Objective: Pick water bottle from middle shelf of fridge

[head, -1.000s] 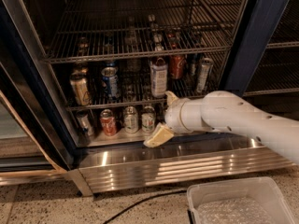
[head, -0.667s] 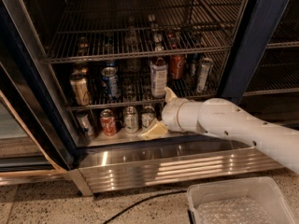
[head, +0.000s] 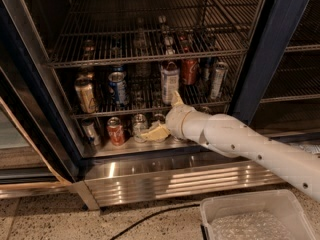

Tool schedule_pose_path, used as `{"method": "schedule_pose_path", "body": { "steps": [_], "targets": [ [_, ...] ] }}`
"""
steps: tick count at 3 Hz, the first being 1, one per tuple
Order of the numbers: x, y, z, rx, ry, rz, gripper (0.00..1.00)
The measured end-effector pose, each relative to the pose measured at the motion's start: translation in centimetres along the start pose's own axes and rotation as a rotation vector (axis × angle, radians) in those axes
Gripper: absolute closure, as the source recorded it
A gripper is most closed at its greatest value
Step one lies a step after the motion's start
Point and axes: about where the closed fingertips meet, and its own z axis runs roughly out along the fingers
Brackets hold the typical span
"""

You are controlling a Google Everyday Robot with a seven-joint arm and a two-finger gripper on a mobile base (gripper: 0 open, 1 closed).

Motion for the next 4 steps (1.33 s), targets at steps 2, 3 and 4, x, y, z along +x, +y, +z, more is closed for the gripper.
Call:
{"method": "schedule_pose_path", "body": {
  "steps": [2,3,4],
  "targets": [
    [-0.6,0.4,0.7,0.003,-0.024,-0.002,0.00],
    [-1.9,0.1,1.2,0.020,-0.066,-0.016,0.00],
    [-2.7,-0.2,1.1,0.043,-0.094,-0.024,0.00]
  ]
}}
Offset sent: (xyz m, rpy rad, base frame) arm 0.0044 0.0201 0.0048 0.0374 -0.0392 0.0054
